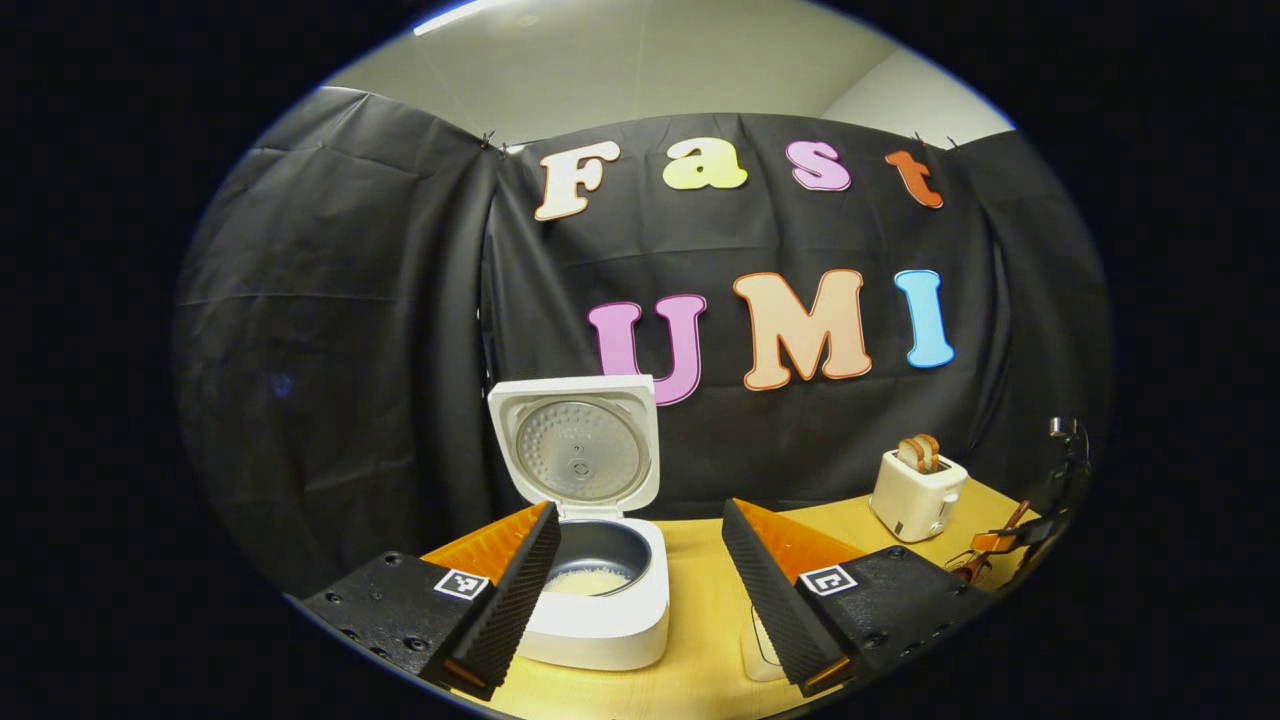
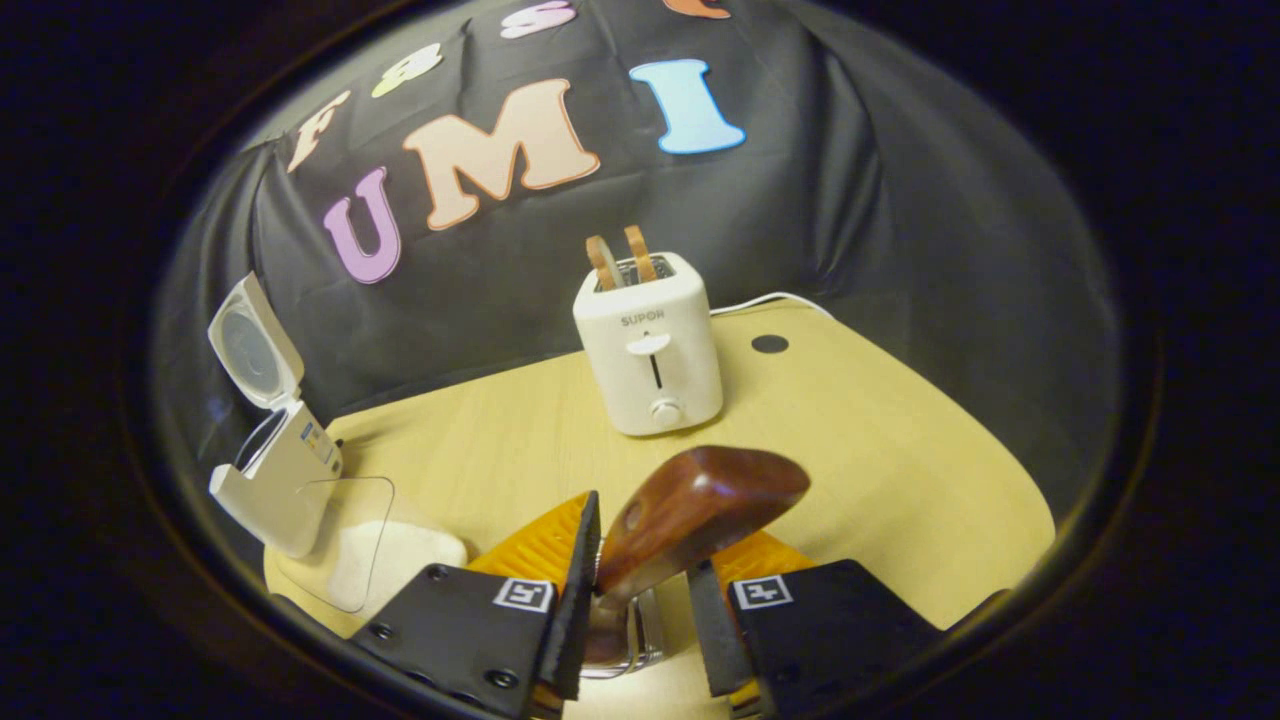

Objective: Close the left gripper, press the button to open the rice cooker; take a wooden spoon from the chopstick holder with the right hand, scoop a spoonful of rice and pour it into the rice cooker, then put the wooden spoon back into the chopstick holder.

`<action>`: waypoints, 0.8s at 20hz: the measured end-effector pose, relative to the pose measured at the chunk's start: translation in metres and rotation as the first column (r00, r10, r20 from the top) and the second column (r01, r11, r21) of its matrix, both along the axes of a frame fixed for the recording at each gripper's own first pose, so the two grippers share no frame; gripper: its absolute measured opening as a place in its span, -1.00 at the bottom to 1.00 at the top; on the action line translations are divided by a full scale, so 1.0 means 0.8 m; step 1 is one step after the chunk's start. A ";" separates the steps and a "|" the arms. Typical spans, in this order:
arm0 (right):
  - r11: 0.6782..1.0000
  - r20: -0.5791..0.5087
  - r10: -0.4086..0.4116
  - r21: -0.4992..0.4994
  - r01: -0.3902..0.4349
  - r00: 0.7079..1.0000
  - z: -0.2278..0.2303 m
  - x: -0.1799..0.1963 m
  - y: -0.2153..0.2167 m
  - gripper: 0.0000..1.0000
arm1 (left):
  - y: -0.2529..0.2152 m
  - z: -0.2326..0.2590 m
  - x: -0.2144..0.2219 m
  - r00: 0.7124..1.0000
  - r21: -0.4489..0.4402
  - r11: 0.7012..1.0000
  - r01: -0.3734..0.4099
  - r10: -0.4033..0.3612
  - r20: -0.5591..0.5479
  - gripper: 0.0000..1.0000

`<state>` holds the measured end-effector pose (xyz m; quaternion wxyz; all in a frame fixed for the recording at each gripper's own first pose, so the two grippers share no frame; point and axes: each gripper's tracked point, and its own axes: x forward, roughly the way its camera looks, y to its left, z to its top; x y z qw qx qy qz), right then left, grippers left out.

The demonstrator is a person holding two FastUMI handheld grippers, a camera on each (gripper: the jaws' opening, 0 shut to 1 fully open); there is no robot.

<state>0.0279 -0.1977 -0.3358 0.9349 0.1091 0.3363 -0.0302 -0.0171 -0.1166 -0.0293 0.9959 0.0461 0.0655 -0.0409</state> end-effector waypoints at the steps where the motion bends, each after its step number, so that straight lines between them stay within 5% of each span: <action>1: 1.000 0.007 0.001 -0.002 -0.001 1.000 0.004 0.001 0.002 -0.12 | 0.002 0.000 0.001 1.000 -0.005 1.000 -0.001 0.001 -0.003 0.92; 5: 1.000 0.018 0.007 -0.028 -0.006 1.000 0.017 -0.003 0.014 -0.55 | 0.015 -0.008 0.007 1.000 -0.017 1.000 0.008 -0.009 -0.014 0.92; 12: 0.998 0.168 -0.011 -0.060 0.022 0.986 0.127 0.017 0.027 -0.57 | 0.047 -0.001 0.025 1.000 -0.066 0.998 0.021 -0.021 0.002 0.93; 16: 1.000 0.233 -0.021 0.024 0.016 0.972 0.186 0.025 0.067 -0.57 | 0.062 0.001 0.033 0.999 -0.078 0.996 0.041 -0.040 0.015 0.92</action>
